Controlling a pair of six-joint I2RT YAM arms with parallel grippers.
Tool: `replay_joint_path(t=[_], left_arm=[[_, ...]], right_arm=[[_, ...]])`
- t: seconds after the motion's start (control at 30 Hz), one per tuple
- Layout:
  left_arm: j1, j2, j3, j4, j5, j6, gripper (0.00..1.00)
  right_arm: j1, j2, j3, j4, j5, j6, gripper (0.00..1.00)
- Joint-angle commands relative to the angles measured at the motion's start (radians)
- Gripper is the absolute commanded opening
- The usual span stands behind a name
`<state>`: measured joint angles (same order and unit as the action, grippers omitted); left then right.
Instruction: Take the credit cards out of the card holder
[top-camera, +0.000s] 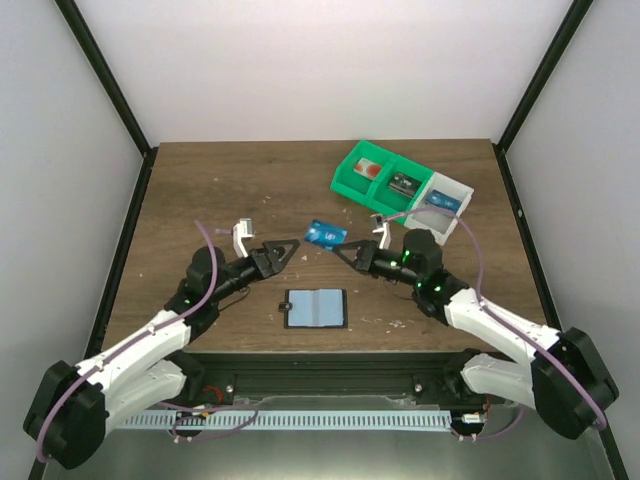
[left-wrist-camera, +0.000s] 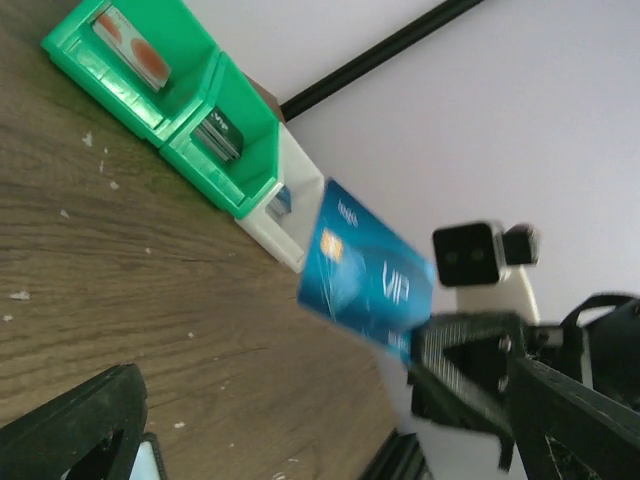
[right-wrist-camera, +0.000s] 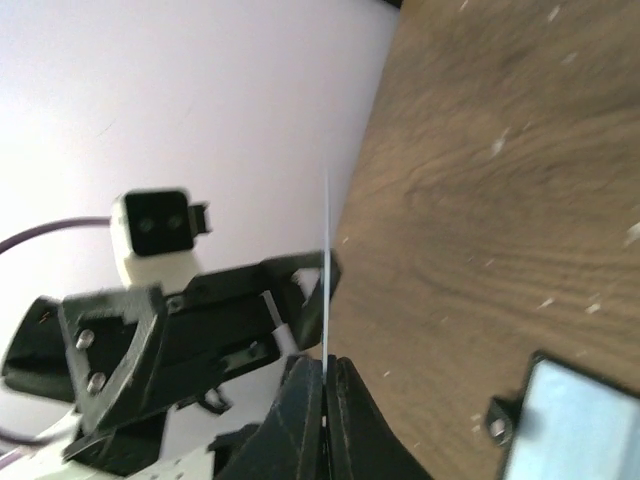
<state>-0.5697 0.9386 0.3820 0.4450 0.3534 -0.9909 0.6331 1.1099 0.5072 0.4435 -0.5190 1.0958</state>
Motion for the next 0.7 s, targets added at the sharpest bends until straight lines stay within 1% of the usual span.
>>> replay_joint_path(t=[0.0,0.1,0.23,0.3,0.4,0.5,0.67], left_arm=[[0.001,-0.033,0.064,-0.211,0.02,0.195,1.0],[0.001,-0.045,0.091,-0.289,0.012,0.286,1.0],[0.001,-0.038,0.15,-0.417,0.024,0.407,1.0],[0.001,-0.03,0.169,-0.459,0.049,0.446,1.0],[0.001,-0.03,0.19,-0.52,0.077,0.492,1.0],[0.001,-0.04,0.203,-0.568,0.071,0.532,1.0],[0.0,-0.053,0.208,-0.587,0.06,0.564,1.0]], right_arm=[[-0.11,-0.031,0.108,-0.251,-0.008,-0.2,0.0],[-0.211,-0.018,0.141,-0.345,-0.036,-0.263,0.01],[-0.343,-0.009,0.158,-0.38,-0.069,-0.335,0.0],[-0.419,0.022,0.189,-0.439,-0.088,-0.376,0.0],[-0.544,0.087,0.253,-0.538,-0.099,-0.446,0.0],[-0.646,0.15,0.303,-0.607,-0.103,-0.513,0.01],[-0.788,0.242,0.384,-0.685,-0.118,-0.567,0.01]])
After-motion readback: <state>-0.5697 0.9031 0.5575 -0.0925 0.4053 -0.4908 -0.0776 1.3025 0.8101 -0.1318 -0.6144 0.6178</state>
